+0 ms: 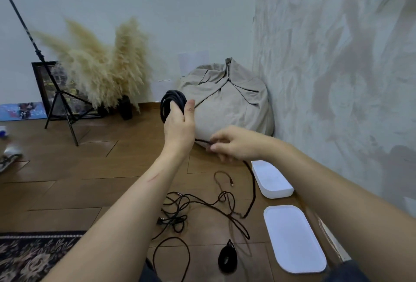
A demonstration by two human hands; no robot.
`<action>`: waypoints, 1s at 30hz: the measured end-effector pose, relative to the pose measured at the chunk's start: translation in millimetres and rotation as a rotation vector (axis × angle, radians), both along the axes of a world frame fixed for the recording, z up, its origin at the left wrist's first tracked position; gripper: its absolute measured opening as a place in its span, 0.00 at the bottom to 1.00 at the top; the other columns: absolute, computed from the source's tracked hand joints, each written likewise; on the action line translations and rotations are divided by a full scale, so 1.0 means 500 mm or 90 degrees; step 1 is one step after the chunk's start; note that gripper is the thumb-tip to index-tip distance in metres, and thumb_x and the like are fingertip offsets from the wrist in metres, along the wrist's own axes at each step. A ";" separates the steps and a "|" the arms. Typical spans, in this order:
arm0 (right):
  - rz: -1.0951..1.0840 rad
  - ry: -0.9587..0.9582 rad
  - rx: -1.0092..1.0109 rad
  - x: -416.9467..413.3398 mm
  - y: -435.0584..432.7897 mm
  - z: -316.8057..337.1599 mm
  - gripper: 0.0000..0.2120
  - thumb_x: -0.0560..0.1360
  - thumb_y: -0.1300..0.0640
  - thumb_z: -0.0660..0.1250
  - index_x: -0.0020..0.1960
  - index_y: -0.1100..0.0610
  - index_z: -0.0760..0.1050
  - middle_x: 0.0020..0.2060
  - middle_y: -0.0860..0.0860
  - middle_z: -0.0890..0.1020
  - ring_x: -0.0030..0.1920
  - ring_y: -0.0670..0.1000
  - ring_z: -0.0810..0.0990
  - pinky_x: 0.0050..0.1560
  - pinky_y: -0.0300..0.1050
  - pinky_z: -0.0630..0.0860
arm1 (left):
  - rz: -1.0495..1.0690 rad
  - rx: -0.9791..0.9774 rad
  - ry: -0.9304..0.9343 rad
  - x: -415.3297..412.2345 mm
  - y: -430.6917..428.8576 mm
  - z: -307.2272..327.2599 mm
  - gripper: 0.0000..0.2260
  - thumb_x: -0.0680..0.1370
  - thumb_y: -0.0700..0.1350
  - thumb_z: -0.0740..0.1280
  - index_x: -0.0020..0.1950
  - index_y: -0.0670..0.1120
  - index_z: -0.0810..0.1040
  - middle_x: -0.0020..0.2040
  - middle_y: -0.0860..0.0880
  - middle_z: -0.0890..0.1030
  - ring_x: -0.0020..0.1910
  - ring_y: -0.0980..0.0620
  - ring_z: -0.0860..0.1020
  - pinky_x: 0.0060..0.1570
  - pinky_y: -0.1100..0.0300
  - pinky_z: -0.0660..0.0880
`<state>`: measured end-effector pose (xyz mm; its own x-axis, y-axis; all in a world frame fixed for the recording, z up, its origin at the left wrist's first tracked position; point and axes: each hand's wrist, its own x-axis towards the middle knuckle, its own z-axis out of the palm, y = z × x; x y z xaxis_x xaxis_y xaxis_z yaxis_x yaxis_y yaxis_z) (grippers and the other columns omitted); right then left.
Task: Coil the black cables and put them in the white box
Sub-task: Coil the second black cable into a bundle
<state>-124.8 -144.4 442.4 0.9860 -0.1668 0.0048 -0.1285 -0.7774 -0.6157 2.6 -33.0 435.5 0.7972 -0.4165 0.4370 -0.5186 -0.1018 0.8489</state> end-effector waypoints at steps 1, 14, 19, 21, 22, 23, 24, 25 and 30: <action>-0.002 -0.046 -0.088 -0.001 -0.002 0.016 0.09 0.83 0.54 0.63 0.57 0.55 0.80 0.42 0.50 0.84 0.39 0.47 0.80 0.44 0.39 0.72 | -0.005 0.012 0.005 -0.002 0.000 -0.006 0.33 0.85 0.60 0.53 0.83 0.40 0.51 0.80 0.44 0.62 0.79 0.46 0.59 0.72 0.58 0.57; -0.112 -0.316 -0.067 -0.025 -0.061 0.054 0.08 0.71 0.50 0.76 0.41 0.50 0.78 0.33 0.47 0.82 0.37 0.47 0.80 0.46 0.51 0.76 | -0.323 0.015 0.117 -0.088 -0.032 -0.019 0.26 0.86 0.60 0.48 0.53 0.44 0.77 0.38 0.49 0.71 0.39 0.49 0.67 0.45 0.50 0.64; -0.115 -0.292 0.070 -0.041 -0.088 0.045 0.08 0.70 0.48 0.78 0.41 0.51 0.81 0.30 0.45 0.80 0.35 0.49 0.75 0.45 0.51 0.73 | -0.390 0.015 0.207 -0.115 -0.022 -0.003 0.21 0.87 0.57 0.49 0.54 0.43 0.74 0.41 0.45 0.68 0.40 0.46 0.65 0.46 0.51 0.65; -0.106 -0.282 0.120 -0.045 -0.089 0.043 0.11 0.69 0.46 0.77 0.41 0.52 0.82 0.35 0.52 0.84 0.41 0.59 0.79 0.49 0.58 0.75 | -0.404 0.027 0.205 -0.111 -0.015 -0.002 0.21 0.86 0.59 0.52 0.56 0.43 0.74 0.42 0.45 0.69 0.44 0.45 0.65 0.49 0.49 0.65; -0.095 -0.278 0.129 -0.046 -0.087 0.046 0.11 0.70 0.46 0.77 0.42 0.53 0.83 0.38 0.54 0.84 0.43 0.60 0.80 0.50 0.58 0.76 | -0.398 0.029 0.202 -0.108 -0.013 -0.003 0.20 0.86 0.58 0.52 0.56 0.44 0.74 0.42 0.45 0.69 0.44 0.45 0.65 0.50 0.49 0.65; -0.081 -0.273 0.134 -0.049 -0.085 0.051 0.10 0.73 0.48 0.76 0.43 0.55 0.83 0.38 0.53 0.84 0.41 0.56 0.79 0.47 0.54 0.75 | -0.384 0.028 0.196 -0.107 -0.012 -0.004 0.19 0.87 0.57 0.52 0.56 0.44 0.74 0.42 0.45 0.70 0.44 0.46 0.67 0.51 0.49 0.66; -0.066 -0.264 0.139 -0.051 -0.084 0.056 0.08 0.75 0.52 0.74 0.45 0.57 0.82 0.37 0.51 0.82 0.37 0.49 0.77 0.43 0.48 0.74 | -0.365 0.024 0.194 -0.106 -0.011 -0.004 0.19 0.87 0.57 0.52 0.55 0.44 0.74 0.42 0.45 0.72 0.43 0.46 0.68 0.51 0.50 0.66; -0.057 -0.253 0.144 -0.053 -0.085 0.060 0.07 0.78 0.54 0.71 0.47 0.59 0.82 0.37 0.50 0.80 0.35 0.44 0.74 0.41 0.42 0.71 | -0.347 0.018 0.194 -0.103 -0.013 -0.007 0.20 0.85 0.59 0.54 0.54 0.44 0.75 0.42 0.47 0.73 0.43 0.47 0.70 0.51 0.51 0.67; -0.051 -0.236 0.181 -0.063 -0.083 0.063 0.08 0.82 0.58 0.65 0.52 0.59 0.81 0.38 0.51 0.78 0.37 0.43 0.72 0.42 0.38 0.71 | -0.367 0.033 0.157 -0.111 -0.017 -0.014 0.26 0.80 0.65 0.53 0.55 0.44 0.75 0.40 0.48 0.73 0.41 0.49 0.70 0.48 0.52 0.67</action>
